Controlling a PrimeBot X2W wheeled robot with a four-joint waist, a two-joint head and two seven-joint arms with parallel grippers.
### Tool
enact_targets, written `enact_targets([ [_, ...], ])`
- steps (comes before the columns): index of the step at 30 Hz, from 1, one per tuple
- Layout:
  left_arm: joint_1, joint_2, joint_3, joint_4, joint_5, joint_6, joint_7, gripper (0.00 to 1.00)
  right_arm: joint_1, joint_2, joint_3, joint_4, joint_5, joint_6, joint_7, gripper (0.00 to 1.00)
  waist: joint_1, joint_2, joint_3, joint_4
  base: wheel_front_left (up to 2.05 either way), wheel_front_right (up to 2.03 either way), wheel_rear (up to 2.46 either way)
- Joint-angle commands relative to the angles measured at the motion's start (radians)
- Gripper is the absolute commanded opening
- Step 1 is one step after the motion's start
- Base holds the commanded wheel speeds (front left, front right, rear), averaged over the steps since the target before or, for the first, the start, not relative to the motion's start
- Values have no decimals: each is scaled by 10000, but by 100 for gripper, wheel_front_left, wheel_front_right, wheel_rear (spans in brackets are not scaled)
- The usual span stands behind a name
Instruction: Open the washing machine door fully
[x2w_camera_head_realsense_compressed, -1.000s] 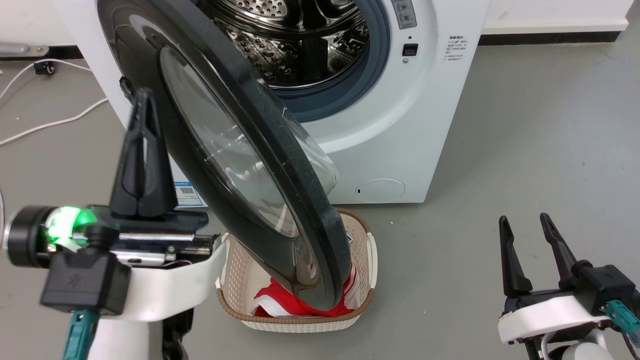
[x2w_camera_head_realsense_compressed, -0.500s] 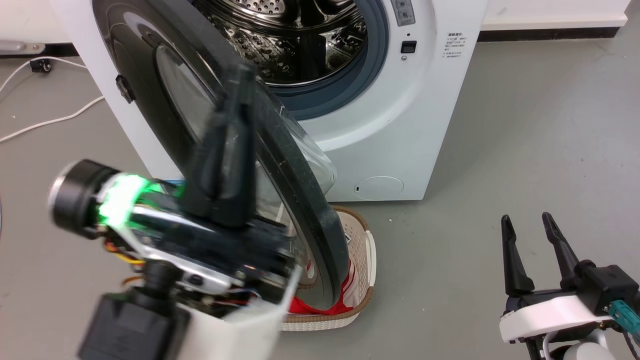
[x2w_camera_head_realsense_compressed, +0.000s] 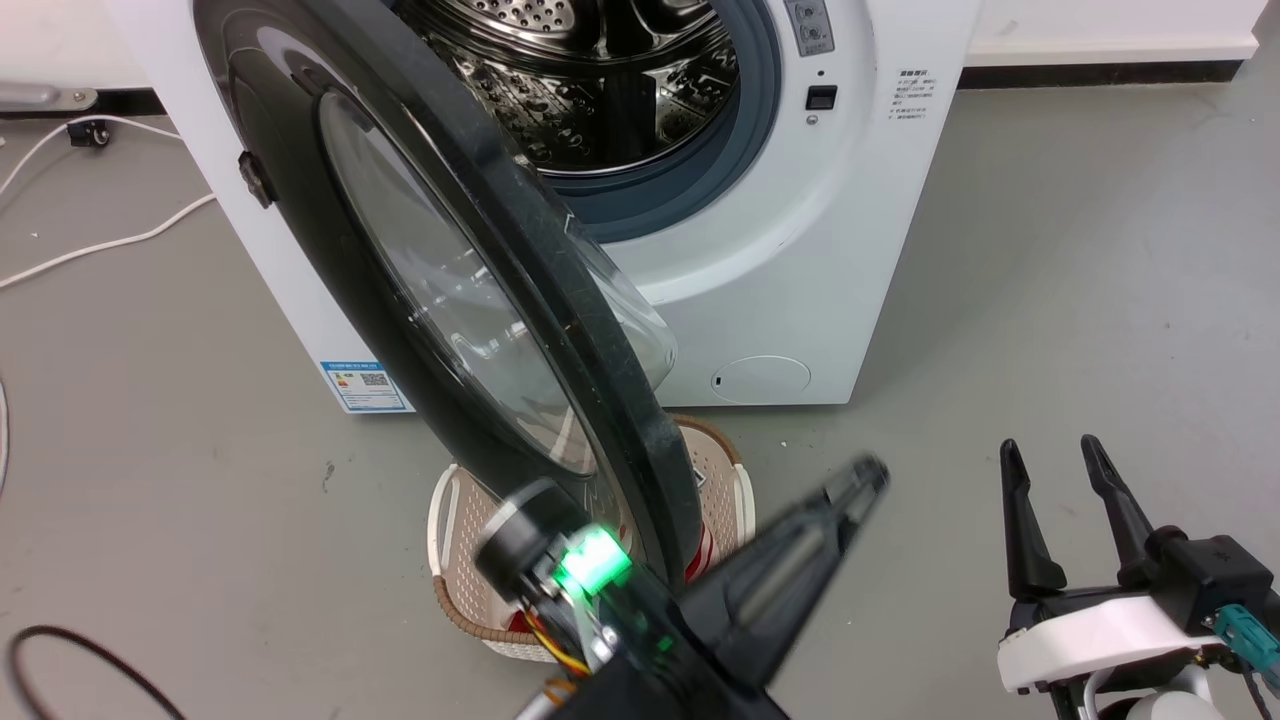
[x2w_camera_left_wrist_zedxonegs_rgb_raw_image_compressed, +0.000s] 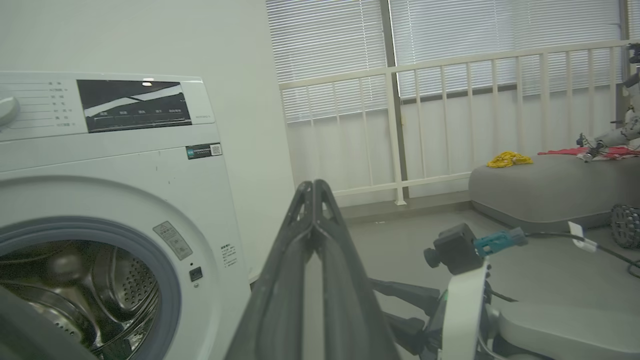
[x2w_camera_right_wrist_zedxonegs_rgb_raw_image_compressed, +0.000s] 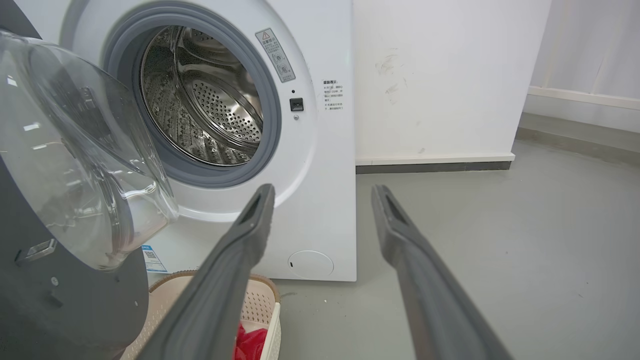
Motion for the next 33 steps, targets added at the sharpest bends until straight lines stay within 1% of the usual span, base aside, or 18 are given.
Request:
enact_targets([
  [1, 274, 110, -276, 134, -123, -47, 131, 0, 115, 33, -5, 27, 28, -7, 23, 100, 0, 0, -12, 15, 0, 0, 0],
  [3, 594, 286, -680, 319, -313, -66, 308, 0, 120, 34, 16, 42, 39, -7, 41, 100, 0, 0, 0, 24, 0, 0, 0],
  [6, 991, 481, -993, 615, -542, -77, 538, 0, 74, 33, 41, 55, 63, -7, 33, 100, 0, 0, 31, 36, 0, 0, 0],
  [8, 1248, 585, -1076, 842, -701, -82, 640, 0, 54, 33, 68, 67, 87, -7, 33, 100, 0, 0, 43, 33, 0, 0, 0],
  [12, 1512, 588, -1169, 1336, -894, -9, 651, 0, -17, 33, 114, 92, 106, -7, 31, 100, 0, 0, 122, 19, 0, 0, 0],
  [16, 1322, 458, -982, 1970, -930, 143, 442, 0, -128, 33, 159, 117, 159, -7, 25, 100, 0, 0, 226, -8, 0, 0, 0],
  [19, 1010, 247, -771, 2439, -904, 325, 214, 0, -211, 33, 186, 149, 160, -7, 22, 100, 0, 0, 300, -47, 0, 0, 0],
  [25, 366, -99, -247, 3307, -986, 791, -279, 0, -295, 33, 246, 232, 246, -7, -7, 100, 0, 0, 389, -161, 0, 0, 0],
  [33, -275, -382, 81, 4292, -1195, 1324, -626, 0, -299, 33, 276, 344, 342, -7, -47, 100, 0, 0, 429, -238, 0, 0, 0],
])
